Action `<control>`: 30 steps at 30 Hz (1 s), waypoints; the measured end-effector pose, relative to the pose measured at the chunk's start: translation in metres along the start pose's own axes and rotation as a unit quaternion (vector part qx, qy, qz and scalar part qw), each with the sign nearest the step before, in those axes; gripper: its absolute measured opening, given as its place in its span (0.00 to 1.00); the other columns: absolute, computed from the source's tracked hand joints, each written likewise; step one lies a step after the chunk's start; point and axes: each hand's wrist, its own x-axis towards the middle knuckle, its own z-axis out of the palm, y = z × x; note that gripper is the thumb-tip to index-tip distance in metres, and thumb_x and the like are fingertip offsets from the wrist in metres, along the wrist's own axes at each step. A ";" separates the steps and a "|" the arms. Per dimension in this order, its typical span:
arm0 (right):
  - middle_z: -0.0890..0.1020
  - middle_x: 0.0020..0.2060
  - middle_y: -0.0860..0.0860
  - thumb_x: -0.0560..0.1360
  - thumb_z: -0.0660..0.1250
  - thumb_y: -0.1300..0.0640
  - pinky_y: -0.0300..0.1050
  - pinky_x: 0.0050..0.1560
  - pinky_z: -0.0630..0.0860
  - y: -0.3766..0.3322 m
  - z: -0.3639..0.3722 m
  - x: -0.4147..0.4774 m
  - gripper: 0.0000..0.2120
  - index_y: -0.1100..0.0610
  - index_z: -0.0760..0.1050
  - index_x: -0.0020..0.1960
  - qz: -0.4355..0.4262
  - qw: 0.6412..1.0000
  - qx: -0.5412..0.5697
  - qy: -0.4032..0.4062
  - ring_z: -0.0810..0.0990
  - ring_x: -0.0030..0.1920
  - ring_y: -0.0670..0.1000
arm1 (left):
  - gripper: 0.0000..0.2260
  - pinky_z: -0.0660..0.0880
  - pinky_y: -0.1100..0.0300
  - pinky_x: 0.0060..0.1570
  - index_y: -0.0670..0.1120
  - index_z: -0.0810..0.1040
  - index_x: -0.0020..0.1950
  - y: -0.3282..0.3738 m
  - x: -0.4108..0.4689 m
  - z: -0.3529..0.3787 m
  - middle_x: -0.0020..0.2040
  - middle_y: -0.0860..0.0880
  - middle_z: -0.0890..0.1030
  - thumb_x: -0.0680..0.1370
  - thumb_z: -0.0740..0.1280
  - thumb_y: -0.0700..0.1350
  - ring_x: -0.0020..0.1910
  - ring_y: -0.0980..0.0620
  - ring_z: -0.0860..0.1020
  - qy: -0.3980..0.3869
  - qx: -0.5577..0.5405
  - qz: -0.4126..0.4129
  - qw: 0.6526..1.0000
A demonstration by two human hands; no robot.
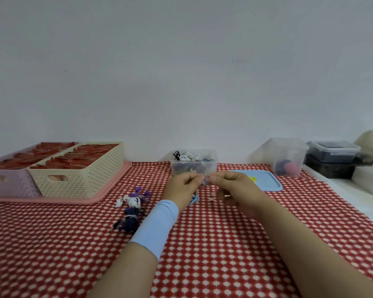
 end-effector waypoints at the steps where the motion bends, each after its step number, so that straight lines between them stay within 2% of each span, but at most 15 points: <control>1: 0.86 0.44 0.50 0.78 0.70 0.57 0.37 0.27 0.62 0.000 0.000 0.000 0.07 0.54 0.86 0.52 0.009 1.000 0.007 -0.014 0.72 0.29 0.46 | 0.08 0.73 0.65 0.46 0.53 0.83 0.46 0.000 0.000 0.001 0.42 0.56 0.84 0.80 0.66 0.50 0.45 0.58 0.80 -0.001 -0.010 -0.005 1.000; 3: 0.85 0.46 0.52 0.79 0.69 0.57 0.37 0.27 0.61 0.001 0.000 0.000 0.08 0.54 0.86 0.53 0.017 0.999 0.009 -0.026 0.72 0.29 0.46 | 0.09 0.74 0.62 0.48 0.52 0.84 0.47 -0.002 0.000 0.002 0.39 0.55 0.84 0.81 0.65 0.50 0.44 0.55 0.81 -0.005 -0.030 -0.015 0.999; 6: 0.85 0.45 0.52 0.79 0.69 0.57 0.36 0.26 0.61 0.001 -0.001 -0.001 0.08 0.54 0.86 0.53 0.022 0.999 0.011 -0.028 0.73 0.29 0.47 | 0.08 0.77 0.58 0.51 0.50 0.84 0.51 -0.004 -0.001 0.003 0.38 0.54 0.84 0.81 0.65 0.49 0.43 0.56 0.81 -0.030 -0.085 -0.041 0.995; 11: 0.86 0.47 0.55 0.79 0.68 0.58 0.36 0.25 0.62 0.002 -0.005 0.000 0.08 0.56 0.86 0.54 0.027 0.999 0.036 -0.024 0.75 0.30 0.48 | 0.09 0.77 0.61 0.48 0.46 0.83 0.57 -0.005 0.000 0.002 0.42 0.52 0.85 0.81 0.66 0.44 0.42 0.59 0.82 -0.066 -0.153 -0.064 0.984; 20: 0.85 0.44 0.53 0.78 0.69 0.57 0.37 0.26 0.62 0.002 -0.007 -0.001 0.09 0.54 0.86 0.55 0.030 0.999 0.019 -0.038 0.76 0.32 0.48 | 0.07 0.76 0.59 0.49 0.47 0.84 0.53 -0.006 -0.002 0.001 0.41 0.52 0.85 0.80 0.67 0.44 0.40 0.59 0.81 -0.082 -0.166 -0.069 0.980; 24: 0.85 0.43 0.52 0.78 0.69 0.58 0.37 0.26 0.62 0.003 -0.006 -0.001 0.09 0.53 0.86 0.54 0.019 0.999 0.008 -0.032 0.76 0.32 0.47 | 0.06 0.78 0.57 0.53 0.48 0.85 0.51 -0.008 -0.002 0.001 0.42 0.51 0.86 0.80 0.67 0.44 0.43 0.57 0.82 -0.071 -0.144 -0.069 0.985; 30: 0.85 0.42 0.54 0.79 0.69 0.58 0.36 0.25 0.64 0.004 -0.007 -0.001 0.08 0.54 0.86 0.53 0.011 1.000 0.008 -0.027 0.76 0.32 0.48 | 0.06 0.76 0.59 0.48 0.45 0.84 0.51 -0.006 -0.004 0.004 0.41 0.51 0.85 0.80 0.67 0.42 0.42 0.56 0.81 -0.085 -0.182 -0.076 0.977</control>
